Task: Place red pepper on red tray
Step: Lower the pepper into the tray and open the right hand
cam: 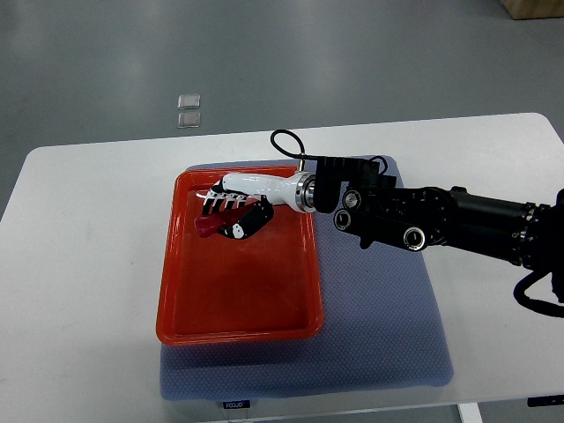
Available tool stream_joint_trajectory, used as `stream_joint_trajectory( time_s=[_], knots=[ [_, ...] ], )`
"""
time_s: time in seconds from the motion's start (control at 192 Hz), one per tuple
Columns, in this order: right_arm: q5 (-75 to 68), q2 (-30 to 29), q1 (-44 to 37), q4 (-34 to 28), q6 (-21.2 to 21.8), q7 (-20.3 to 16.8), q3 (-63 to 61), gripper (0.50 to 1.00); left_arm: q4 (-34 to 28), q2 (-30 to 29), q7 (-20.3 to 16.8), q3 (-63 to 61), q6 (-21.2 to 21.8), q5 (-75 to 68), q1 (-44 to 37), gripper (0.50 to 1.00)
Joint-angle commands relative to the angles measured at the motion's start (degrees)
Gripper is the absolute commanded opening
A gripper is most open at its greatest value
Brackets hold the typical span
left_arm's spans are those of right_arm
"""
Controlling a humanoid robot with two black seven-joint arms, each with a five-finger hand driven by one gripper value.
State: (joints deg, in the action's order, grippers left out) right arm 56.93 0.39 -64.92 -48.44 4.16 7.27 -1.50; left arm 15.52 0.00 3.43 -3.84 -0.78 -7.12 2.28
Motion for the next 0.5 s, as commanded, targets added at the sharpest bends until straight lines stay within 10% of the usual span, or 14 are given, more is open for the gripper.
stream_joint_trajectory(
  time_s=[0.0, 0.224, 0.495],
  knots=[
    [0.0, -0.4, 0.8, 1.6, -0.3, 0.0, 0.2, 0.5, -0.1, 0.0, 0.0, 0.1, 0.0, 0.0, 0.0, 1.0],
    [0.0, -0.4, 2.7, 2.3, -0.6, 0.0, 0.0, 0.5, -0.3, 0.0, 0.0, 0.1, 0.0, 0.0, 0.0, 1.0],
    [-0.1, -0.4, 4.5, 2.3, -1.4, 0.2, -0.7, 0.678, -0.1, 0.0, 0.0, 0.0, 0.1, 0.0, 0.0, 1.0]
  ],
)
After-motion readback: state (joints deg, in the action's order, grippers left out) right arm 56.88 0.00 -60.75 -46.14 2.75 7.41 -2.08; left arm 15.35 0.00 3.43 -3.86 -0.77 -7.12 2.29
